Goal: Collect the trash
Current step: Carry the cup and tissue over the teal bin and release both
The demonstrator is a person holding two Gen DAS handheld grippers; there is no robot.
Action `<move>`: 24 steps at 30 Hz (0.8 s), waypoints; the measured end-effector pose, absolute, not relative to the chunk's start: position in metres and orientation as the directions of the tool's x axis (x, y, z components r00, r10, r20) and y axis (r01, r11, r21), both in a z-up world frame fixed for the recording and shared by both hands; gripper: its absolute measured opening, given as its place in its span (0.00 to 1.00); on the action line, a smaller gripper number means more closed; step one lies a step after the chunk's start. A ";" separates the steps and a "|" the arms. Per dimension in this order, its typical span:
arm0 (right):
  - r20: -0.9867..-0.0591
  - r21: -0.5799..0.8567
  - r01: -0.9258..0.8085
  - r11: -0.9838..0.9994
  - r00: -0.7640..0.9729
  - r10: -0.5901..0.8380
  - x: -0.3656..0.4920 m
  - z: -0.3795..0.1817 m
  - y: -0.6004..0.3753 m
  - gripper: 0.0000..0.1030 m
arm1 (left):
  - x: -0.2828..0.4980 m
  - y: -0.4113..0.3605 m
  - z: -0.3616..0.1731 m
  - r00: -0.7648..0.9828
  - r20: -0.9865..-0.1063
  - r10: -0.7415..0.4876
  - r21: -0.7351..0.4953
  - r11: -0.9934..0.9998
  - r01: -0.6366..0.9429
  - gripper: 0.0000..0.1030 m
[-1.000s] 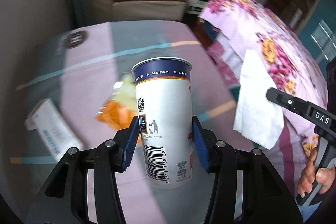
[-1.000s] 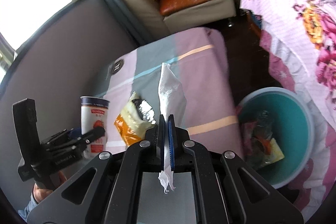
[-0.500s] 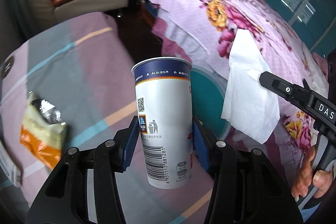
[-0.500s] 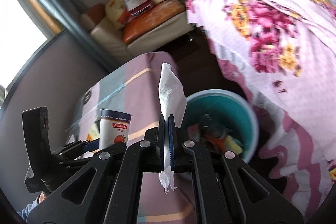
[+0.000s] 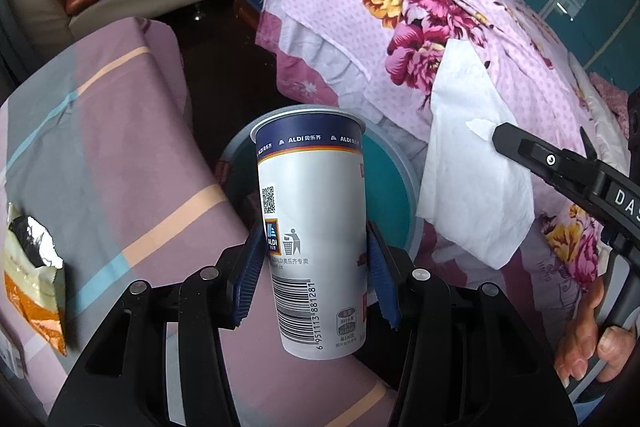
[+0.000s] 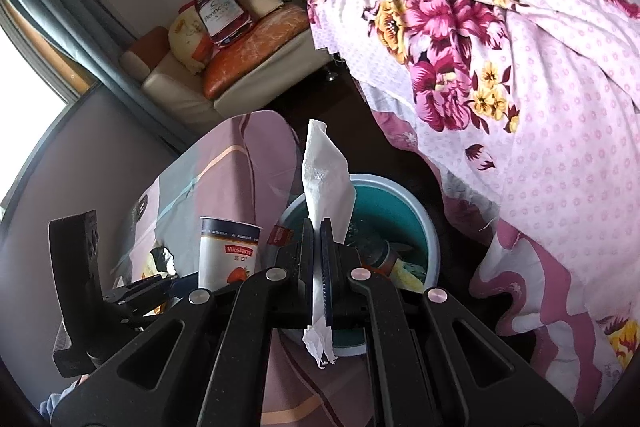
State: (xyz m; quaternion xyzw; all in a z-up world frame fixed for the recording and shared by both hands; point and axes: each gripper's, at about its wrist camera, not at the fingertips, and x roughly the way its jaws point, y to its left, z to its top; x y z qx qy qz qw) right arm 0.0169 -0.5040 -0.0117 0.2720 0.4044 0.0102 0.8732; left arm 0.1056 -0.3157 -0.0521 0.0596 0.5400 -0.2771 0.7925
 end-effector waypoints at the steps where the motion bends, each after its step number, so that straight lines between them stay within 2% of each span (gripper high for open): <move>1: -0.702 0.483 0.204 0.852 0.672 0.237 0.017 -0.012 -0.504 0.04 | 0.106 -0.317 -0.053 0.261 -0.889 -0.377 -0.207 0.838 0.505 0.50; 3: -0.707 0.481 0.211 0.851 0.668 0.234 0.019 -0.015 -0.506 0.04 | 0.107 -0.320 -0.055 0.257 -0.889 -0.379 -0.211 0.837 0.505 0.51; 5: -0.710 0.480 0.215 0.850 0.664 0.233 0.021 -0.017 -0.507 0.04 | 0.108 -0.320 -0.057 0.250 -0.889 -0.384 -0.220 0.836 0.503 0.68; 7: -0.713 0.478 0.218 0.851 0.661 0.232 0.022 -0.018 -0.507 0.04 | 0.109 -0.316 -0.058 0.271 -0.886 -0.377 -0.210 0.846 0.490 0.76; 12: -0.719 0.476 0.215 0.853 0.654 0.236 0.027 -0.021 -0.503 0.04 | 0.112 -0.306 -0.060 0.267 -0.891 -0.368 -0.215 0.859 0.465 0.79; 16: -0.724 0.471 0.213 0.856 0.648 0.237 0.031 -0.021 -0.499 0.04 | 0.111 -0.294 -0.060 0.275 -0.891 -0.361 -0.215 0.870 0.445 0.88; 24: -0.739 0.456 0.206 0.866 0.629 0.240 0.039 -0.022 -0.487 0.04 | 0.112 -0.272 -0.065 0.261 -0.896 -0.359 -0.237 0.884 0.403 0.89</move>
